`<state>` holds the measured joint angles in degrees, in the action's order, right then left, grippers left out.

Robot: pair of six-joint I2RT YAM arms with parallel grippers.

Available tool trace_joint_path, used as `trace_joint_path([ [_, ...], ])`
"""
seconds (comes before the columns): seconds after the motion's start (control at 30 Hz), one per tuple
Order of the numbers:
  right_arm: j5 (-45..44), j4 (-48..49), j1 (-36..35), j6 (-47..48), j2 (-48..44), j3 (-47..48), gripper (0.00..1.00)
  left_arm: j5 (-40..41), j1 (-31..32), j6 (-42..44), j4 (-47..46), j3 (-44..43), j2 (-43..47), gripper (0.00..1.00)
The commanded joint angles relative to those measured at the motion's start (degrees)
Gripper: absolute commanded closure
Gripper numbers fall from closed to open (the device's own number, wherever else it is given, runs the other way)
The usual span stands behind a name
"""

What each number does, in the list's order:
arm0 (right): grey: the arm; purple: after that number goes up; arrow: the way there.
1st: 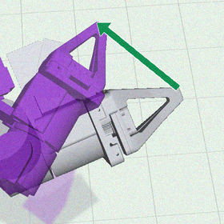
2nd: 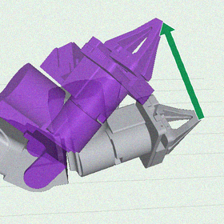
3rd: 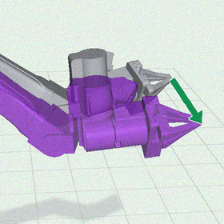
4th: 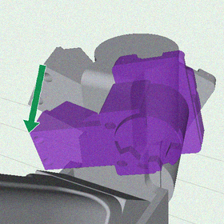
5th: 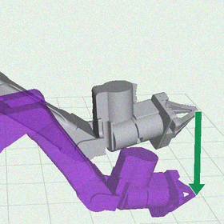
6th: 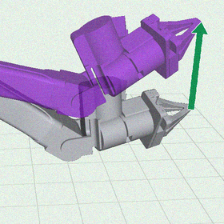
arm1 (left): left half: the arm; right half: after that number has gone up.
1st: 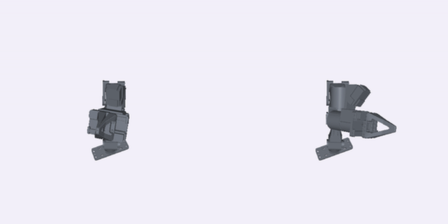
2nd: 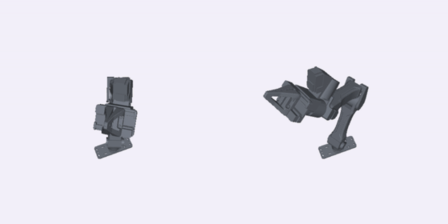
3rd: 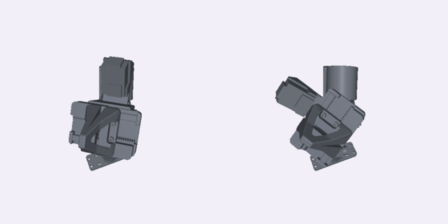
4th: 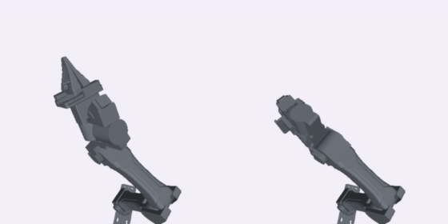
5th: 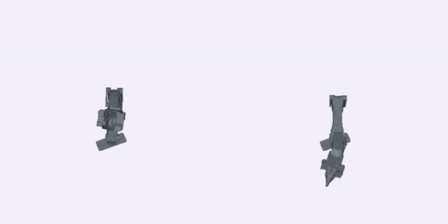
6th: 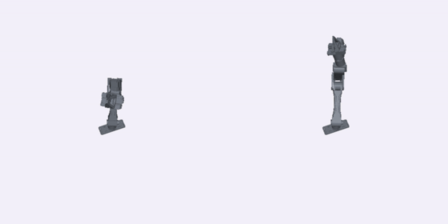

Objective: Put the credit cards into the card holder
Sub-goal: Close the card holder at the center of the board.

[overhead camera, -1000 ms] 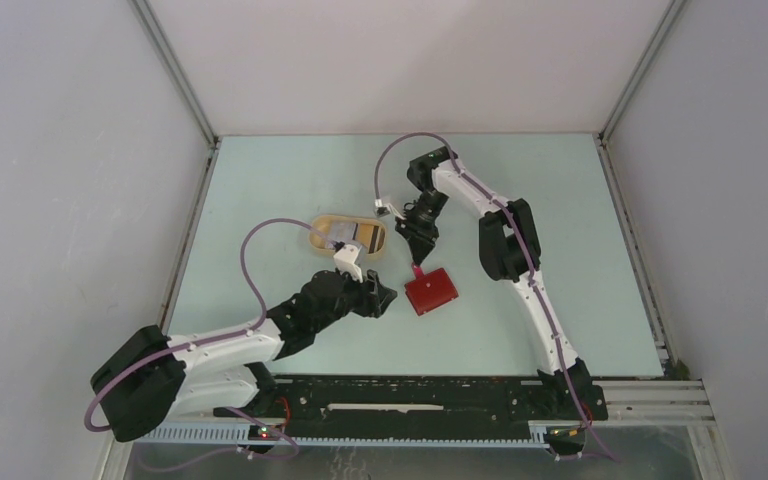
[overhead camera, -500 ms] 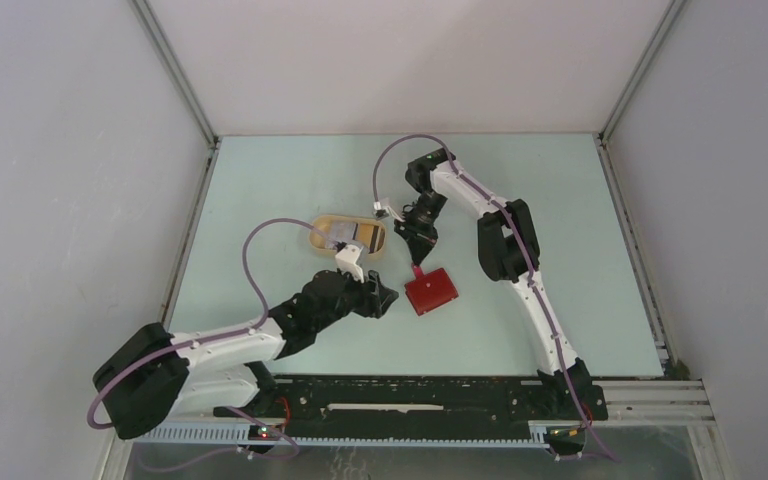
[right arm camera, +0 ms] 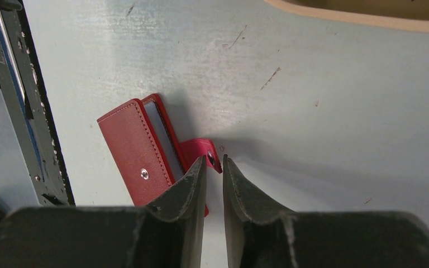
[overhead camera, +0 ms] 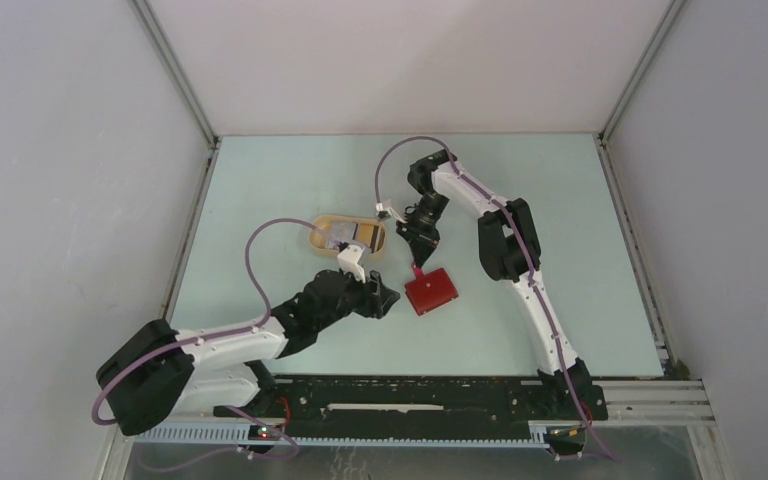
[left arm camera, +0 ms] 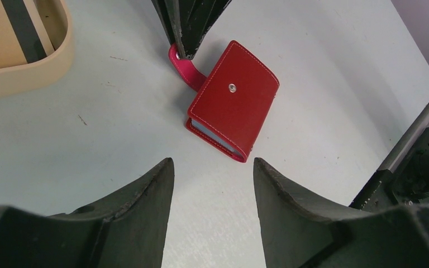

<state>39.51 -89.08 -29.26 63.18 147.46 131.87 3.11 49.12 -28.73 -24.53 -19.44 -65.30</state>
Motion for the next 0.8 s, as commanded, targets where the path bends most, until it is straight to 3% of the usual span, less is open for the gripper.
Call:
trace_joint_path([
  [0.0, 1.5, -2.6, 0.3, 1.5, -3.7, 0.0, 0.75, -0.8, -0.3, -1.0, -2.2, 1.0, -0.5, 0.41],
  [0.77, 1.8, -2.6, 0.7, 1.7, -5.1, -0.8, 0.79, -2.1, -0.3, -1.5, -3.3, 0.7, -2.0, 0.41],
])
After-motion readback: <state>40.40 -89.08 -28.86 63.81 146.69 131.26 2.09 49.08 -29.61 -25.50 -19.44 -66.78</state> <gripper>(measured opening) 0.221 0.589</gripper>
